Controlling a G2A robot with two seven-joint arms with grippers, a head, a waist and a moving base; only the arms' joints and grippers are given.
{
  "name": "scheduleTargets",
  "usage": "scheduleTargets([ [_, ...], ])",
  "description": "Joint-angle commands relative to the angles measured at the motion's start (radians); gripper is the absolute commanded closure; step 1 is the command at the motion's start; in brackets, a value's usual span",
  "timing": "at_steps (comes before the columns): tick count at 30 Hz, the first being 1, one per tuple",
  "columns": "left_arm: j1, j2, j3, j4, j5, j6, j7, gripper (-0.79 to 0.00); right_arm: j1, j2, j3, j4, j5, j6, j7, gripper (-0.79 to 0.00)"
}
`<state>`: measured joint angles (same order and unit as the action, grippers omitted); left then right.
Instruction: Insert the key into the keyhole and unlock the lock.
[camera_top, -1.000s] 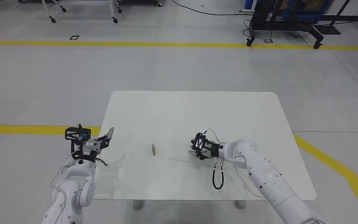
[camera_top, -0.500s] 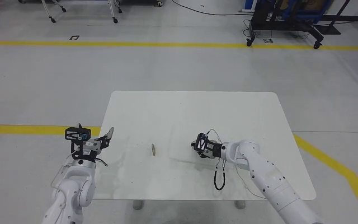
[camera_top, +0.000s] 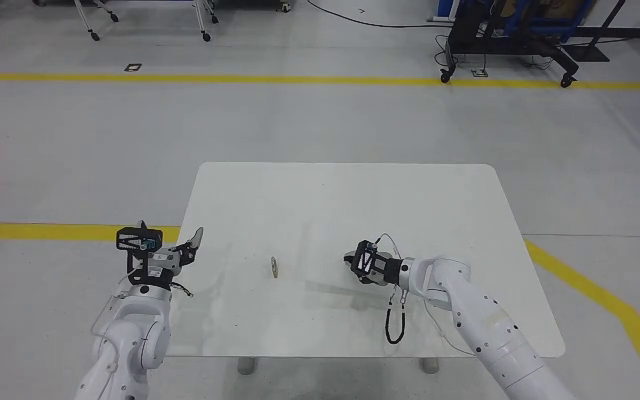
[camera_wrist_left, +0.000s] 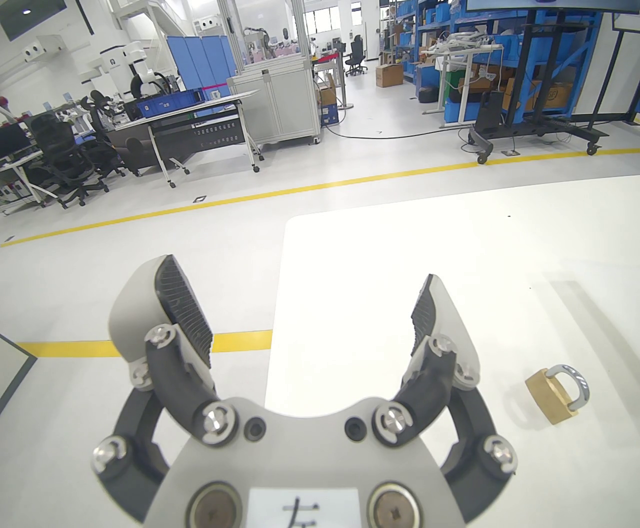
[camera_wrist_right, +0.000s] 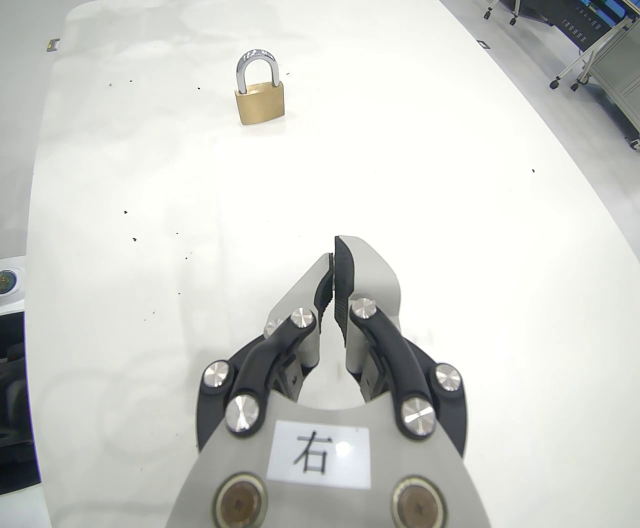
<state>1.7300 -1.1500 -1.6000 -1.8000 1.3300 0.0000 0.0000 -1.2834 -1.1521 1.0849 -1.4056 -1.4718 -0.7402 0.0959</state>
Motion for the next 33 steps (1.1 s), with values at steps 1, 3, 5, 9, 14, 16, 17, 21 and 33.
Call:
scheduleTargets([
  [1,0.0,0.0,0.0,0.0,0.0,0.0,0.0,-0.785,0.0,0.0,0.0,0.0,0.0,0.0,0.0,0.0],
  [3,0.0,0.0,0.0,0.0,0.0,0.0,0.0,-0.785,0.0,0.0,0.0,0.0,0.0,0.0,0.0,0.0],
  [5,0.0,0.0,0.0,0.0,0.0,0.0,0.0,-0.785,0.0,0.0,0.0,0.0,0.0,0.0,0.0,0.0],
  [9,-0.017,0.0,0.081,-0.06,0.161,-0.027,-0.03,-0.785,0.0,0.0,0.0,0.0,0.0,0.0,0.0,0.0],
  [14,-0.121,-0.011,0.218,-0.058,0.261,-0.07,-0.179,-0.785,0.0,0.0,0.0,0.0,0.0,0.0,0.0,0.0],
  [16,-0.121,-0.011,0.218,-0.058,0.261,-0.07,-0.179,-0.785,0.0,0.0,0.0,0.0,0.0,0.0,0.0,0.0],
  [17,-0.121,-0.011,0.218,-0.058,0.261,-0.07,-0.179,-0.785,0.0,0.0,0.0,0.0,0.0,0.0,0.0,0.0],
  [21,-0.121,-0.011,0.218,-0.058,0.261,-0.07,-0.179,-0.785,0.0,0.0,0.0,0.0,0.0,0.0,0.0,0.0],
  [33,-0.283,-0.026,0.44,0.036,0.287,-0.393,-0.303,-0.785,0.0,0.0,0.0,0.0,0.0,0.0,0.0,0.0],
])
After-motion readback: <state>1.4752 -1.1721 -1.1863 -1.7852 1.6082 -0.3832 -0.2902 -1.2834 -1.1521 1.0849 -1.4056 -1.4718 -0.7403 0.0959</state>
